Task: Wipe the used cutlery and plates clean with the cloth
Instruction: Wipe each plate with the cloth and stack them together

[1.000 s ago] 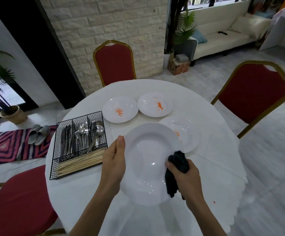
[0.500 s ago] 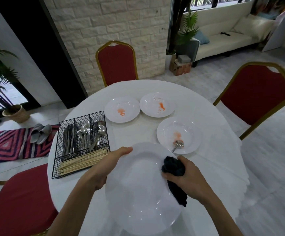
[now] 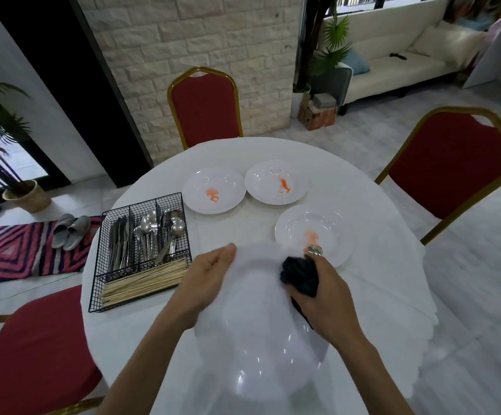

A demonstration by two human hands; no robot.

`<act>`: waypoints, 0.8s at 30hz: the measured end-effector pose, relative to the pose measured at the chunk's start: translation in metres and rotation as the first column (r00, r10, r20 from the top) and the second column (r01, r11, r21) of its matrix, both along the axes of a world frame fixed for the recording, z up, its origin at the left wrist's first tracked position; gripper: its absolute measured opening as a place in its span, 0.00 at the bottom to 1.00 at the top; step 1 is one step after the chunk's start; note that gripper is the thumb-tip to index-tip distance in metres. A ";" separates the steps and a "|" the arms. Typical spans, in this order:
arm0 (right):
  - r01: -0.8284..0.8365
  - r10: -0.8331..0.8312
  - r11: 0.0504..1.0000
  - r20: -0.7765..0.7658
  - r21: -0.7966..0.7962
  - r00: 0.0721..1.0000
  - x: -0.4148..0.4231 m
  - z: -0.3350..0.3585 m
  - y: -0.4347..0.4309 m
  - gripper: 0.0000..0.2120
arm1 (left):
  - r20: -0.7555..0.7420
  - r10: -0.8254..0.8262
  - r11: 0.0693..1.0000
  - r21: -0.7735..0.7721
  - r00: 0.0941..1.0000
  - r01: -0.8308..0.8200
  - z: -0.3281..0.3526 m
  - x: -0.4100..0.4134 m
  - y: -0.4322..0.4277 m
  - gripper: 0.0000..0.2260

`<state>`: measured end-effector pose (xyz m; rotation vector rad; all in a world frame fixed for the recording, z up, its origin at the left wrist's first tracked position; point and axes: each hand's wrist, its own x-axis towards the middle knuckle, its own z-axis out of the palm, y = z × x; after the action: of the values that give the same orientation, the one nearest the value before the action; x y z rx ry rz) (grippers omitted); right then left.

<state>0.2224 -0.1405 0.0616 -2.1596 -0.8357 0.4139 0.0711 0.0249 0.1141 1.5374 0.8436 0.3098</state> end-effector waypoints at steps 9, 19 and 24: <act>-0.282 0.333 0.937 0.283 -0.205 0.899 -0.086 -0.013 0.005 0.38 | 0.154 0.561 0.827 -0.141 0.814 -0.544 -0.018 0.009 0.015 0.26; -0.496 0.503 0.847 -0.014 -0.190 0.864 -0.085 0.004 0.016 0.38 | 0.153 0.504 0.863 -0.141 0.850 -0.486 -0.024 0.018 -0.014 0.25; -0.352 0.373 0.921 0.121 -0.168 0.920 -0.061 -0.008 0.035 0.34 | 0.096 0.378 0.924 -0.096 0.921 -0.369 -0.021 0.027 -0.033 0.14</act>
<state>0.1617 -0.1052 0.0531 -2.1860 -1.3410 0.5138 0.0977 -0.0085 0.0934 1.2684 1.0463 0.6311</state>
